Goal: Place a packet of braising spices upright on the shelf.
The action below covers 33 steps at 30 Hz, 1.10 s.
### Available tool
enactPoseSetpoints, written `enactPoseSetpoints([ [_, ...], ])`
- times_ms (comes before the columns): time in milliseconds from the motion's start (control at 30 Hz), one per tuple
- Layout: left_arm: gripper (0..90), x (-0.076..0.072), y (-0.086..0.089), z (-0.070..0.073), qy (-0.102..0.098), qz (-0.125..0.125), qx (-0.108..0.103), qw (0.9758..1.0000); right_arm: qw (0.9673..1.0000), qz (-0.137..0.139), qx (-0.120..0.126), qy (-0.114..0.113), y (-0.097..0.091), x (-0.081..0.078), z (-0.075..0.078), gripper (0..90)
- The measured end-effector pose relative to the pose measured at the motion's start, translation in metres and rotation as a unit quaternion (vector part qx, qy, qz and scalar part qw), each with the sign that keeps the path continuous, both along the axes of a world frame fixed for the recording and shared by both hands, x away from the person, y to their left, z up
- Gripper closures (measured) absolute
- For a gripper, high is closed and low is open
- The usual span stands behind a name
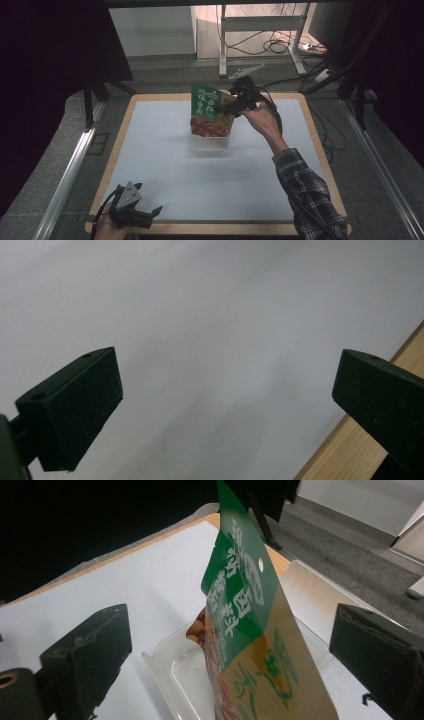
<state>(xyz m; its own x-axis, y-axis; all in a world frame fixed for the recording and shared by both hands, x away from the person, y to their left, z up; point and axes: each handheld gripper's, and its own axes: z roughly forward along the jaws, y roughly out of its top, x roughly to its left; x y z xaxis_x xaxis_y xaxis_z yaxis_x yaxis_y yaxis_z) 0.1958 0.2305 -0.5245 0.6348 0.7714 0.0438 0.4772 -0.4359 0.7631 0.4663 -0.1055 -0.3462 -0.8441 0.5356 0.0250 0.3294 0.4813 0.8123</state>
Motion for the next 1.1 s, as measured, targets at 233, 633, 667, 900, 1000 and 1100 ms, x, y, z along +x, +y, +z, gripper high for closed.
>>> enactPoseSetpoints([
  [233, 0.0, 0.000, 0.000, 0.000, 0.000, 0.001, 0.000, 1.0000, 0.9999, -0.002, 0.008, -0.009, -0.008, -0.010, 0.001, 0.0],
  [633, 0.0, 0.000, -0.001, 0.000, 0.000, -0.001, 0.003, 1.0000, 0.9999, -0.006, 0.008, -0.006, -0.023, -0.024, -0.007, 0.0],
  [667, 0.0, 0.000, -0.001, 0.000, 0.000, -0.001, 0.004, 1.0000, 0.9999, -0.007, 0.008, -0.006, -0.024, -0.025, -0.008, 0.0],
  [900, 0.0, 0.000, -0.001, 0.000, 0.001, -0.002, 0.005, 1.0000, 0.9999, -0.008, 0.012, -0.003, -0.032, -0.032, -0.017, 0.0],
  [1000, 0.0, 0.000, -0.001, 0.000, 0.001, -0.002, 0.006, 1.0000, 0.9999, -0.008, 0.014, -0.002, -0.035, -0.035, -0.020, 0.0],
  [1100, 0.0, 0.000, -0.001, 0.000, 0.000, 0.000, 0.003, 1.0000, 0.9998, -0.008, 0.017, 0.000, -0.038, -0.038, -0.024, 0.0],
])
